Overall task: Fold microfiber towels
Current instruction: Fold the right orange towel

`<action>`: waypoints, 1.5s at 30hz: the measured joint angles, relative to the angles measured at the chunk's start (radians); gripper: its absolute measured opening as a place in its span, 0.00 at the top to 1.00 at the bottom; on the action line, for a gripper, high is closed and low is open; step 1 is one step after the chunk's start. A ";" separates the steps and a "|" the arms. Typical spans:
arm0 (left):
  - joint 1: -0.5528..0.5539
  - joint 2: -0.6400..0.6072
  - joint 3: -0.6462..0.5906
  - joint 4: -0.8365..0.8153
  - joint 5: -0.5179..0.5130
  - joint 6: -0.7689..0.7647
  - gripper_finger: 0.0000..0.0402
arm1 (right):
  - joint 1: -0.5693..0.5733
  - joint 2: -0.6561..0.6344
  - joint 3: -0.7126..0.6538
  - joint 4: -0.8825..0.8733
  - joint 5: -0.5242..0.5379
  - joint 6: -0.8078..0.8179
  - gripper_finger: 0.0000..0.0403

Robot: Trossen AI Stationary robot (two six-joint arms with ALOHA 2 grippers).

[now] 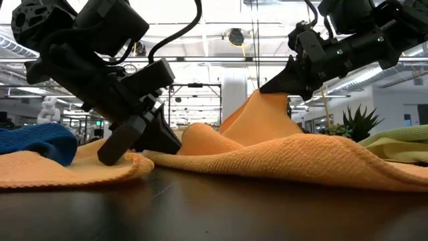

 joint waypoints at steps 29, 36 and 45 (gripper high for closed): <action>0.010 -0.090 0.000 -0.162 0.046 -0.044 0.68 | 0.001 0.000 0.000 0.007 -0.002 0.004 1.00; 0.036 -0.071 0.000 -0.137 0.045 -0.045 0.63 | 0.001 0.000 0.000 0.007 -0.002 0.005 1.00; 0.061 -0.071 0.000 -0.123 0.056 -0.026 0.63 | 0.001 0.000 0.000 0.007 -0.002 0.005 1.00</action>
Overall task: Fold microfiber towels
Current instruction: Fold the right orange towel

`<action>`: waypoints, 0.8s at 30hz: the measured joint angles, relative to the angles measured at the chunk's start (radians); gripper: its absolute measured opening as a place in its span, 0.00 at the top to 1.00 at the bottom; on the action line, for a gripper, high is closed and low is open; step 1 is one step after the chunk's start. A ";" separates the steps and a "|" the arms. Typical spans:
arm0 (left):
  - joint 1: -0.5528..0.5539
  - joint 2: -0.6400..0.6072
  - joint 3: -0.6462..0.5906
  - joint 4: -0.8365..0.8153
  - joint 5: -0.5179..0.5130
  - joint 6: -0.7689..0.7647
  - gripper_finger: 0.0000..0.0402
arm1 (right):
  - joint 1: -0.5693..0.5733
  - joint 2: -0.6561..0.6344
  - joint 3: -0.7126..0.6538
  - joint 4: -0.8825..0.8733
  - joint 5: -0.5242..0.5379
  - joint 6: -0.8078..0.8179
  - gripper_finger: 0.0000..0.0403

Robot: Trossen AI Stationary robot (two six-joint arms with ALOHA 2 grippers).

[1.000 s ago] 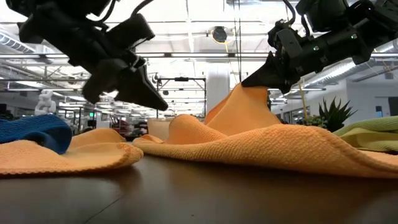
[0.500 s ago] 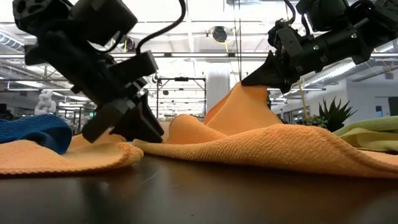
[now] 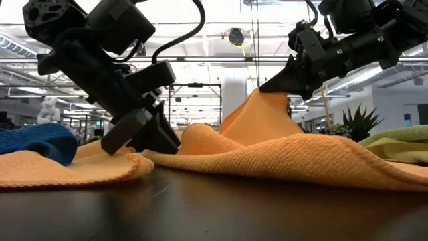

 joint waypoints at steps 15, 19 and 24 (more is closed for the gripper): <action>0.014 0.000 0.000 0.006 0.072 -0.006 0.63 | 0.000 0.000 0.000 0.000 0.000 0.000 1.00; 0.010 0.000 0.000 0.008 0.069 -0.006 0.63 | 0.000 0.000 0.000 0.000 0.000 0.000 1.00; 0.018 0.018 0.000 0.055 0.057 0.014 0.63 | 0.000 0.000 0.000 0.000 0.000 0.000 1.00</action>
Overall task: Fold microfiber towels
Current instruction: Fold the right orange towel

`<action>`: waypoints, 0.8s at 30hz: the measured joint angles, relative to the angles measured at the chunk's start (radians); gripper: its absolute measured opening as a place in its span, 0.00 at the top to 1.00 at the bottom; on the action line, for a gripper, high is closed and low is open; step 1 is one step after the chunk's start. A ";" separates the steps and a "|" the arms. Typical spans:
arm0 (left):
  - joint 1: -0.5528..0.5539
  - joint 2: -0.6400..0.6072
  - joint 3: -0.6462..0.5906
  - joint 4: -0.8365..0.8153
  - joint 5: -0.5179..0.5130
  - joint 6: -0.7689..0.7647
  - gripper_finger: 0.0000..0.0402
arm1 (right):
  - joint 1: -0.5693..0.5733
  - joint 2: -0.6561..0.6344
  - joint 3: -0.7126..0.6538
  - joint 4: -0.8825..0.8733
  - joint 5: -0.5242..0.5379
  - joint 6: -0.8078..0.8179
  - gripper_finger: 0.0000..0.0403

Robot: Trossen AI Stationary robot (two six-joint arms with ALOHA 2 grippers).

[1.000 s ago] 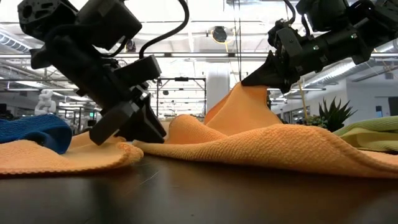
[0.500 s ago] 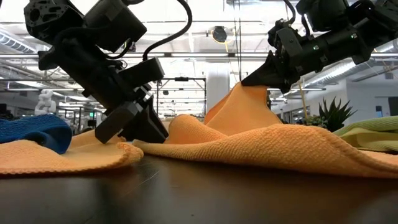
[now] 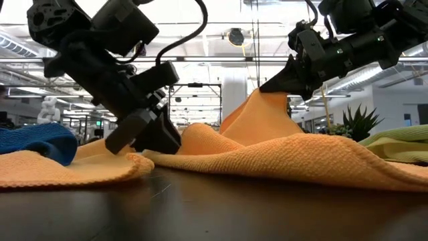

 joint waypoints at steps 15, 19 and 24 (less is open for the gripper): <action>-0.004 0.055 -0.001 0.079 -0.073 0.039 0.97 | 0.000 0.000 0.000 -0.002 0.000 0.000 0.99; -0.023 -0.029 -0.002 0.028 -0.143 0.065 0.99 | 0.020 0.000 0.000 0.051 -0.011 0.069 0.99; -0.080 -0.197 -0.002 -0.065 -0.228 0.079 0.99 | 0.098 -0.011 0.000 0.232 -0.103 0.042 0.99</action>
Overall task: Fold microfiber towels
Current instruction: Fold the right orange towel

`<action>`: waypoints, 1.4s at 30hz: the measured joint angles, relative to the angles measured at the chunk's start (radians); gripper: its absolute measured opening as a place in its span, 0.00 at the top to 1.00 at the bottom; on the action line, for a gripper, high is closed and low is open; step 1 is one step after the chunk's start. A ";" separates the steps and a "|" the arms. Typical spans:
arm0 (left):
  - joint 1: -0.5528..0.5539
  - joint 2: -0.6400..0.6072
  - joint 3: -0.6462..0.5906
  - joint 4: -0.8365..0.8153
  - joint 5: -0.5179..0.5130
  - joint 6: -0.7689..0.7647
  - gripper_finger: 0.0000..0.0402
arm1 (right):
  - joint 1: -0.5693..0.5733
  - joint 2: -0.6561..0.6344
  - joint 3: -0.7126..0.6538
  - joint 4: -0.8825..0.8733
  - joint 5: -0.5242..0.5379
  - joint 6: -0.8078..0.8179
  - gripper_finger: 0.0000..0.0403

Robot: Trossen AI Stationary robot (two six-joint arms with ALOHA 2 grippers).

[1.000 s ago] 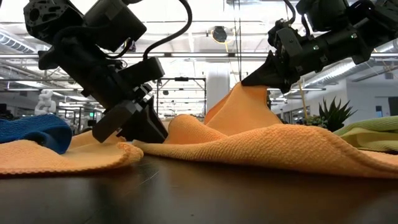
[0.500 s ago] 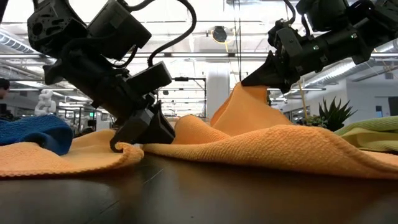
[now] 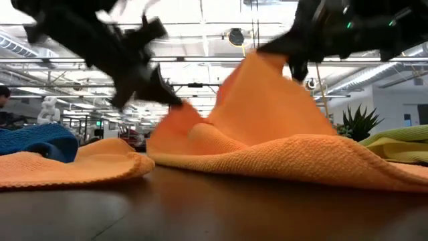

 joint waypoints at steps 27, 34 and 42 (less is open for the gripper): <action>-0.511 -0.470 0.278 0.007 -0.357 0.379 1.00 | 0.368 -0.089 0.450 -0.347 0.384 -0.393 1.00; -0.571 -0.445 0.364 0.006 -0.501 0.510 1.00 | 0.407 -0.150 0.480 -0.388 0.428 -0.454 1.00; -0.562 -0.448 0.432 0.009 -0.651 0.557 1.00 | 0.437 -0.262 0.491 -0.412 0.432 -0.446 1.00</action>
